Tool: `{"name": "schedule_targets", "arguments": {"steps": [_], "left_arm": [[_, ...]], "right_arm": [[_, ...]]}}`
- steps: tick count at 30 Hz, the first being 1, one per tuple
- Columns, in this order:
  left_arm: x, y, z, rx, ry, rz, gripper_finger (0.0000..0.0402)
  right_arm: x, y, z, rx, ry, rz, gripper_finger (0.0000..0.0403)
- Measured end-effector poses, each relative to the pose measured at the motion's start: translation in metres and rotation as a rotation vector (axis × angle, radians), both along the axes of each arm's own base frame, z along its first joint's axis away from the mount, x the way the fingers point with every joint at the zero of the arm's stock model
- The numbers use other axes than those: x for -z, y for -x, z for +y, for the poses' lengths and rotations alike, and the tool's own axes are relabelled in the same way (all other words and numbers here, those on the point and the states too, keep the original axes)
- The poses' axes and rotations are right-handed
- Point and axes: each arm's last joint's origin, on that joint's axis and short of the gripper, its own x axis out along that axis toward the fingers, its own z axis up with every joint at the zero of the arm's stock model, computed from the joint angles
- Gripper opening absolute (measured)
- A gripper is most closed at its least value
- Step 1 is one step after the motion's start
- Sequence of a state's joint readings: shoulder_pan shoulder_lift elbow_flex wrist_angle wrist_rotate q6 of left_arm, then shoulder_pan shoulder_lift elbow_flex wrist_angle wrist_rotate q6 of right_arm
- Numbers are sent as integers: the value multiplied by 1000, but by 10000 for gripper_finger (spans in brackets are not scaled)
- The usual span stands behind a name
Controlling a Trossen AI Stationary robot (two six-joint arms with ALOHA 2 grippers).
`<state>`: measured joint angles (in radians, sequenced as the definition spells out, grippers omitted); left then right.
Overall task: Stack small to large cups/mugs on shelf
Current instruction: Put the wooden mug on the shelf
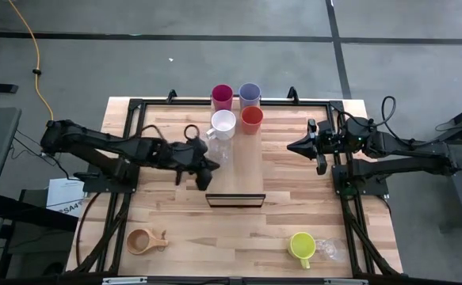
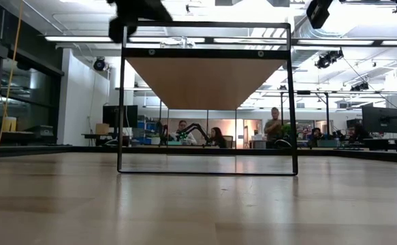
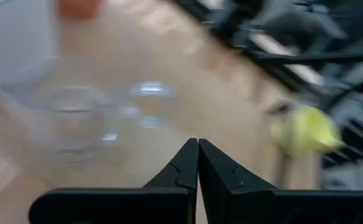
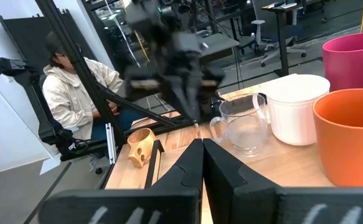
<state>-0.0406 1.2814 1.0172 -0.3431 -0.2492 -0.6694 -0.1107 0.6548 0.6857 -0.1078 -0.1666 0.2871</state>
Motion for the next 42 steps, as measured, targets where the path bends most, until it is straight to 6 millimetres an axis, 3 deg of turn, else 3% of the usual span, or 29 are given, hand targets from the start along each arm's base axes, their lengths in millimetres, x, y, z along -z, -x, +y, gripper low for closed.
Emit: {"name": "schedule_targets", "arguments": {"steps": [6, 10, 16, 21, 30, 42], "left_arm": [[-49, 37, -15, 148, -92, -224, 0], [-79, 65, -14, 118, -184, -383, 0], [-96, 88, -8, 63, -394, -427, 0], [-96, 88, -9, 119, -454, -434, 0], [-59, 81, -10, 101, -457, -515, 1], [-57, 82, -9, 94, -446, -520, 1]], "right_arm": [[0, 0, 0, 0, 1, -1, 0], [-2, 0, 0, -2, 35, -24, 0], [-6, 0, 0, -2, 52, -69, 0], [-7, 0, 0, -2, 52, -71, 0], [-6, 0, 0, -1, 42, -68, 0], [-6, 0, 0, -1, 26, -67, 0]]}}
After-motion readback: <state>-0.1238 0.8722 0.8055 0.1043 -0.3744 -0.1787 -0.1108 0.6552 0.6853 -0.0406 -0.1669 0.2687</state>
